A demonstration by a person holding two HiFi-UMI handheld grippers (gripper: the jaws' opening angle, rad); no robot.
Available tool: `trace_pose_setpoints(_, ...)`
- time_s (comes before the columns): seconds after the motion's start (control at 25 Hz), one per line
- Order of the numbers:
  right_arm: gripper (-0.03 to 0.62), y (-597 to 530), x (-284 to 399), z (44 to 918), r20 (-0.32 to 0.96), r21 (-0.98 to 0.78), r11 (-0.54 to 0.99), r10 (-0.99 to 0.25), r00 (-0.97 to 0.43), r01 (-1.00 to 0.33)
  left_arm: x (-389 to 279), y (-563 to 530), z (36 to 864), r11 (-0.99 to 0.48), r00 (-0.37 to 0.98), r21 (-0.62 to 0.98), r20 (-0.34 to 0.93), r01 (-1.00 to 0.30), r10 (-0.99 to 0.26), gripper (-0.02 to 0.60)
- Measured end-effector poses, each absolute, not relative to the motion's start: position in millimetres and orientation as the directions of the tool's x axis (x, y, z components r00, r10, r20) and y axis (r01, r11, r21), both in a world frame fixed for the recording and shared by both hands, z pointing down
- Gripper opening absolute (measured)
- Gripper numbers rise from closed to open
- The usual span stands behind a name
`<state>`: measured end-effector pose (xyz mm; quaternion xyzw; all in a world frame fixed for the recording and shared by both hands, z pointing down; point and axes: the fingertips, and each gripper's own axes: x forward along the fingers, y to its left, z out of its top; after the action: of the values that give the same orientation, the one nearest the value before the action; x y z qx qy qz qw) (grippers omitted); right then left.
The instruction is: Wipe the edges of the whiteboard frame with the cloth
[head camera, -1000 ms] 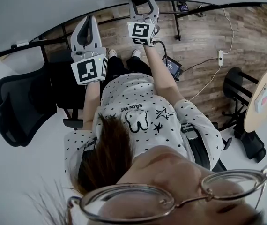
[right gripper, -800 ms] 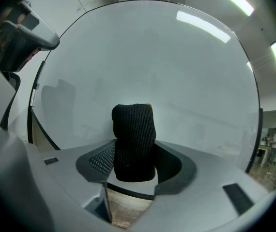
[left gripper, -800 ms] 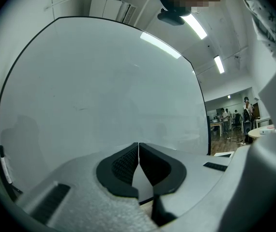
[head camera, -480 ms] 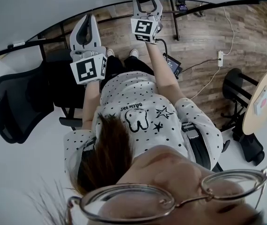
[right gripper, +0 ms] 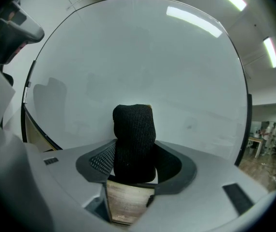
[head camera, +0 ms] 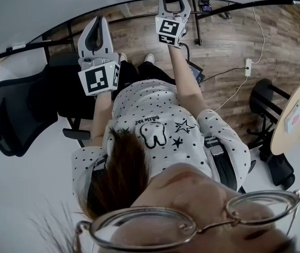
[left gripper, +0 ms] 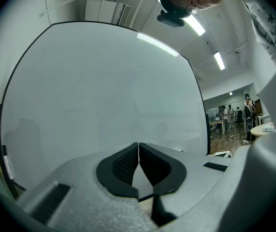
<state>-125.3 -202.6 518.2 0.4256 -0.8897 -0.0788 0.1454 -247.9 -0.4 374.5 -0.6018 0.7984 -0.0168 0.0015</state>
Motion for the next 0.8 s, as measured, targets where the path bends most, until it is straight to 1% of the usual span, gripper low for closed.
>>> trace_pose_setpoints(0.12,0.230,-214.5,-102.0,530.5,0.214,0.268,0.604,-0.797,-0.564,-0.751,-240.2,-3.9,375.1,0.271,-0.271,-0.029,0.018,-0.962,-0.962,0.020)
trace_pose_setpoints(0.28,0.230,-226.2,-87.1,532.5,0.205,0.281,0.603,-0.798,-0.567,-0.747,-230.7,-8.7,375.6,0.261,-0.262,-0.031,0.020,-0.965,-0.965,0.020)
trace_pose_setpoints(0.56,0.230,-235.0,-90.1,541.2,0.159,0.249,0.647,-0.761,-0.629,-0.720,-219.6,-18.6,383.5,0.229,-0.230,-0.044,0.041,-0.973,-0.972,0.020)
trace_pose_setpoints(0.8,0.230,-239.7,-84.0,564.5,0.186,0.217,0.645,-0.764,-0.618,-0.733,-213.2,-25.4,396.2,0.207,-0.210,-0.045,0.079,-0.977,-0.975,0.020)
